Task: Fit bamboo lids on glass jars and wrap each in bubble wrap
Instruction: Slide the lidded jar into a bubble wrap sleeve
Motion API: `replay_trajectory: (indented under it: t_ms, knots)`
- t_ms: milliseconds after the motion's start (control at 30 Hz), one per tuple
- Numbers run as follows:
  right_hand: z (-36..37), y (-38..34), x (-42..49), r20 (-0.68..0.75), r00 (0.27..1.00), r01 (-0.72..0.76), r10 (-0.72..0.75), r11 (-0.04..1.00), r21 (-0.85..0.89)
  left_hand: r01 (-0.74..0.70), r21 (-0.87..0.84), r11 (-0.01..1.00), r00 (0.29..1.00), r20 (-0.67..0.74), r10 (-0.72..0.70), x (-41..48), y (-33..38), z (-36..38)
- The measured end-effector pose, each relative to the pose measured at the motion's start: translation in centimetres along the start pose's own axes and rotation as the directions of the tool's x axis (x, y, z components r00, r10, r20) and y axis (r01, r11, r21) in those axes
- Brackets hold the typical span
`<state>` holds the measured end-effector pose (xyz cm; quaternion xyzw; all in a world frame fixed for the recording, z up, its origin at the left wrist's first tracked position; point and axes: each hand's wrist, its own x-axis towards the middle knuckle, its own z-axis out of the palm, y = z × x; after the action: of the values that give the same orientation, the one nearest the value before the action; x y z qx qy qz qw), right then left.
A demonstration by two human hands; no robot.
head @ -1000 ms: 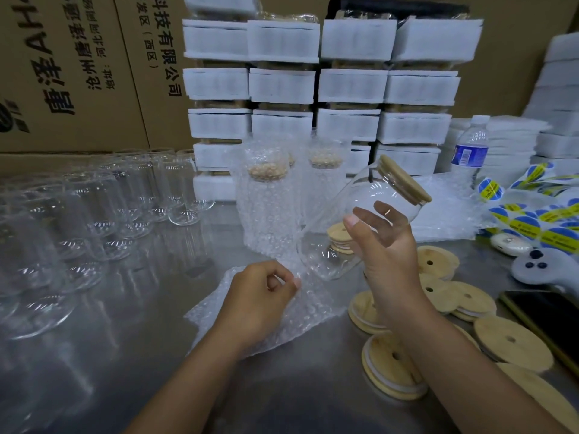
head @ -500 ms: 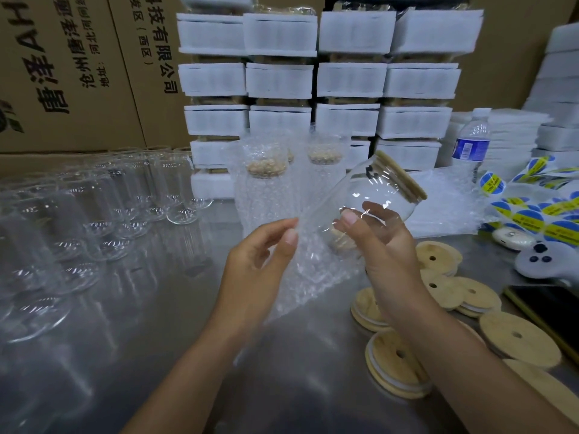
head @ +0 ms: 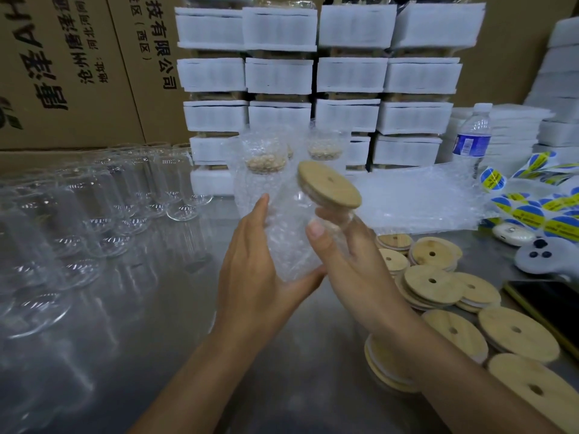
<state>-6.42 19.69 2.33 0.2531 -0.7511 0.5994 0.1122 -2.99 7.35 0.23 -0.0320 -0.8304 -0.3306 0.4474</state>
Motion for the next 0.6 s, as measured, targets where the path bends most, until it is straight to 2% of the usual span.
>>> replay_trajectory:
  t_ms: [67,133,200,333,500,600]
  knots:
    - [0.0,0.1,0.0,0.076,0.997,-0.015,0.024,0.992,-0.123,0.070,-0.108,0.992,0.998,-0.005,-0.070,0.2,0.0,-0.2]
    - [-0.1,0.0,0.1,0.120,0.991,-0.046,0.067,0.985,-0.168,0.127,-0.203,0.971,0.991,-0.025,-0.135,0.3,0.0,-0.2]
    - [-0.4,-0.2,0.2,0.175,0.983,-0.034,0.059,0.989,-0.145,0.171,-0.317,0.933,0.980,-0.045,-0.195,0.5,0.2,-0.5]
    - [-1.0,-0.5,0.1,0.231,0.973,-0.017,0.016,1.000,0.005,0.237,-0.529,0.815,0.962,0.010,-0.273,1.0,0.3,-1.1]
    - [-0.8,0.1,-0.3,0.213,0.975,0.049,-0.058,0.998,0.049,0.385,-0.723,0.573,0.871,0.080,-0.485,1.5,0.1,-1.6]
    - [0.2,0.5,-0.8,0.249,0.962,0.109,-0.110,0.994,0.019,0.394,-0.823,0.410,0.848,0.153,-0.507,1.6,0.2,-1.9]
